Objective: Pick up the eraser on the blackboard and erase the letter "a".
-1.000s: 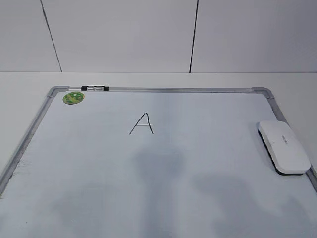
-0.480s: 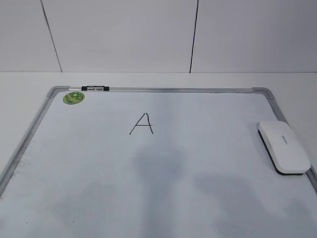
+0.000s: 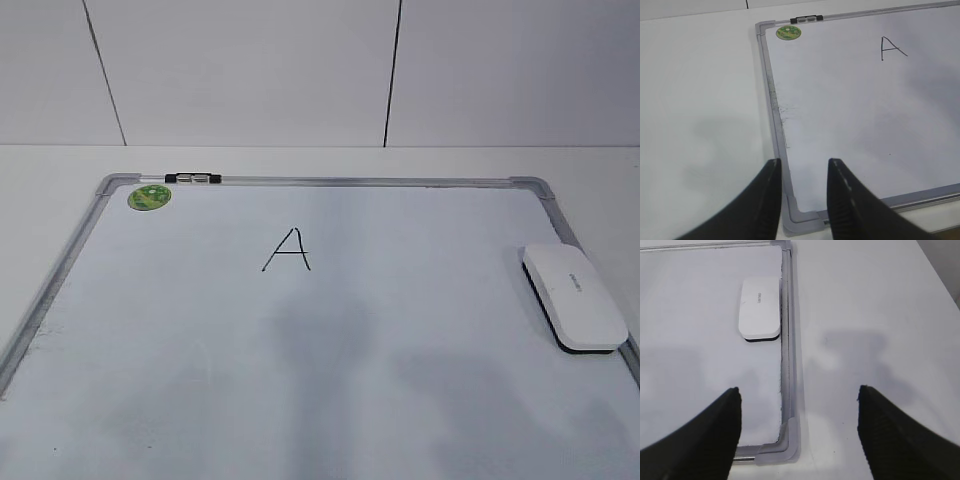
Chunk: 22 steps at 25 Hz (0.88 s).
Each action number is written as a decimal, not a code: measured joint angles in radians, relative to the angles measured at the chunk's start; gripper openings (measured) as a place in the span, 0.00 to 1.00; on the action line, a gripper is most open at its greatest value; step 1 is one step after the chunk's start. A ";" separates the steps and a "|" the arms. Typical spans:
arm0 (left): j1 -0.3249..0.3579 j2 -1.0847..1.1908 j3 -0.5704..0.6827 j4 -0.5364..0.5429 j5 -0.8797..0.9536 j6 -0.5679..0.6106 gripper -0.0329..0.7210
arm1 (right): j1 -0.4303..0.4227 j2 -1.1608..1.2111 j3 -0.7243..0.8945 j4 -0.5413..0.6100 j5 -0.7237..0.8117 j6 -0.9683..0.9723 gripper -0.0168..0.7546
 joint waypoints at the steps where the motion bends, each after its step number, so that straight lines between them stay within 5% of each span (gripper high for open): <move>1: 0.000 0.000 0.000 0.000 0.000 0.000 0.35 | 0.000 0.000 0.000 0.000 0.000 0.000 0.77; 22: 0.000 0.000 0.000 0.000 0.000 0.000 0.35 | 0.011 0.000 0.000 0.000 0.000 0.000 0.77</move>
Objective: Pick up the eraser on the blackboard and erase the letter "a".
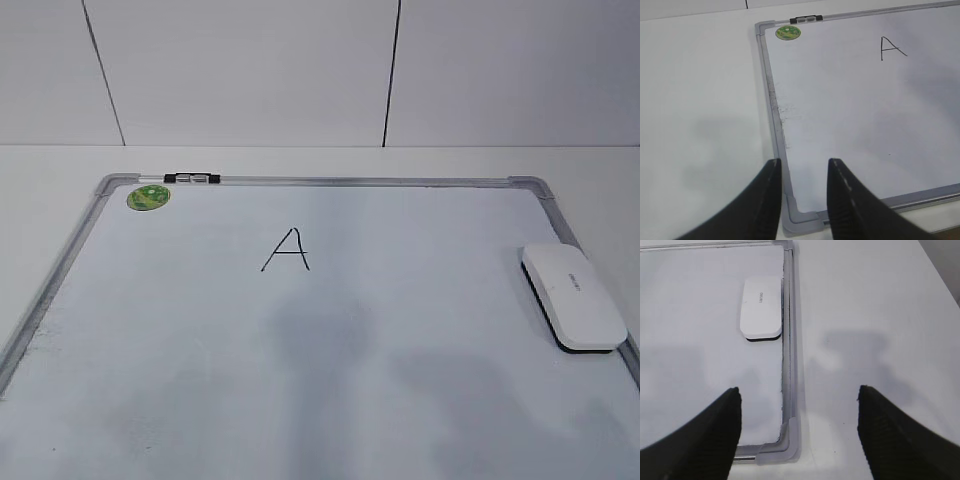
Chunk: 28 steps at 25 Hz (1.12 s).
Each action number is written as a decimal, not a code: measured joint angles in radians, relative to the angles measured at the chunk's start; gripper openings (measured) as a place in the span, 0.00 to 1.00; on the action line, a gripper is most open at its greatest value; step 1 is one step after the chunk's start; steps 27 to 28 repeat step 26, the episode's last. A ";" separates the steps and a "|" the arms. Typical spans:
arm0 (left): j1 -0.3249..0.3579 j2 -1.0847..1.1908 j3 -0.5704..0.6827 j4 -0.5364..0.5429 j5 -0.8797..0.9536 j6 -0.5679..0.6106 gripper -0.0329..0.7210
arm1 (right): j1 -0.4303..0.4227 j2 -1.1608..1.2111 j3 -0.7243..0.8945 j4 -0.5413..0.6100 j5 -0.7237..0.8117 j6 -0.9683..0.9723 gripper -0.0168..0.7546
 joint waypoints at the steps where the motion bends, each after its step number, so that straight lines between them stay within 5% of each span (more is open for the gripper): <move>1: 0.000 0.000 0.000 0.000 0.000 0.000 0.35 | 0.000 0.000 0.000 0.000 0.000 0.000 0.77; 28: 0.000 0.000 0.000 0.000 0.000 0.000 0.35 | 0.000 0.000 0.000 0.000 0.000 0.000 0.77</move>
